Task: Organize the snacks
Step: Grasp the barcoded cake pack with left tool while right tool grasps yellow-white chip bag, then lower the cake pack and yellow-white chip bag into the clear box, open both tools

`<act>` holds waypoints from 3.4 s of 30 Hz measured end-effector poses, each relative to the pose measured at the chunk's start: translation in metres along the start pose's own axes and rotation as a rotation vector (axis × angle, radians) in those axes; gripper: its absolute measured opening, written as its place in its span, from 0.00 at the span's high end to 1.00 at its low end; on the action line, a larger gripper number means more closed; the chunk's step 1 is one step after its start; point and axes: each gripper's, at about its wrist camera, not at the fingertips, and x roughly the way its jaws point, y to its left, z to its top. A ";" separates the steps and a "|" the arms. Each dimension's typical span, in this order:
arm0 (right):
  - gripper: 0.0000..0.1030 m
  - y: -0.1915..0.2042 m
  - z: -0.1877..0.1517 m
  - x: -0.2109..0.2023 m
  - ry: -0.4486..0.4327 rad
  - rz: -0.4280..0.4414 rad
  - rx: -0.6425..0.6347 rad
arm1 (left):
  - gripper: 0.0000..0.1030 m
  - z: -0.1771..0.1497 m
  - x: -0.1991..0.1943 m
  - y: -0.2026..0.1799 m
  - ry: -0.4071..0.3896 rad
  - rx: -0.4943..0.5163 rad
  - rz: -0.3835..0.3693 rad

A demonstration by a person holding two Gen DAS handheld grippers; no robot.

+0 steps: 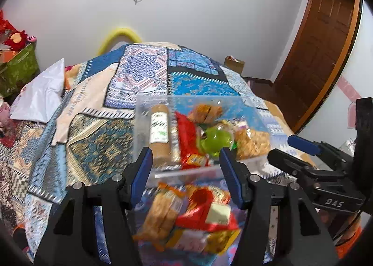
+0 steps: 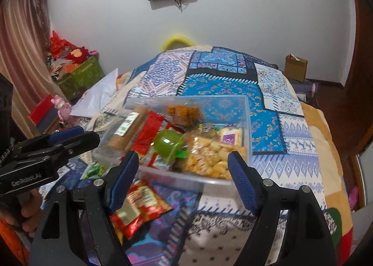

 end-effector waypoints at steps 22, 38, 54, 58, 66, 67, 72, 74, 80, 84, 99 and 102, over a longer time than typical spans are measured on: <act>0.25 0.070 -0.062 0.036 0.169 0.148 -0.035 | 0.43 -0.104 -0.017 0.062 0.170 -0.039 0.095; 0.62 0.094 -0.091 0.063 0.295 0.206 -0.129 | 0.43 -0.132 -0.005 0.069 0.239 -0.082 0.069; 0.82 0.057 -0.068 0.023 0.134 0.170 -0.065 | 0.43 -0.089 0.026 0.049 0.217 -0.026 0.035; 0.82 0.038 -0.064 0.018 0.116 0.158 -0.015 | 0.43 -0.082 0.050 0.044 0.238 -0.001 0.029; 0.82 0.017 -0.062 0.013 0.095 0.139 0.046 | 0.43 -0.082 0.080 0.039 0.279 0.017 0.030; 0.82 0.015 -0.062 0.012 0.094 0.139 0.052 | 0.45 -0.082 0.080 0.039 0.273 0.023 0.035; 0.82 0.008 -0.060 0.009 0.083 0.133 0.069 | 0.65 -0.085 0.068 0.038 0.248 0.020 0.018; 0.82 0.007 -0.059 0.008 0.077 0.133 0.072 | 0.65 -0.086 0.058 0.037 0.225 0.026 0.029; 0.82 0.006 -0.053 -0.005 0.038 0.127 0.074 | 0.65 -0.075 0.019 0.033 0.132 0.030 0.038; 0.82 0.003 -0.040 -0.015 -0.006 0.111 0.073 | 0.65 -0.060 0.000 0.030 0.076 0.017 0.031; 0.82 -0.021 0.010 -0.015 -0.125 0.037 0.091 | 0.65 0.009 0.002 0.002 -0.055 0.013 -0.014; 0.82 -0.029 0.018 -0.005 -0.131 0.012 0.099 | 0.65 0.019 0.016 -0.003 -0.058 0.012 -0.014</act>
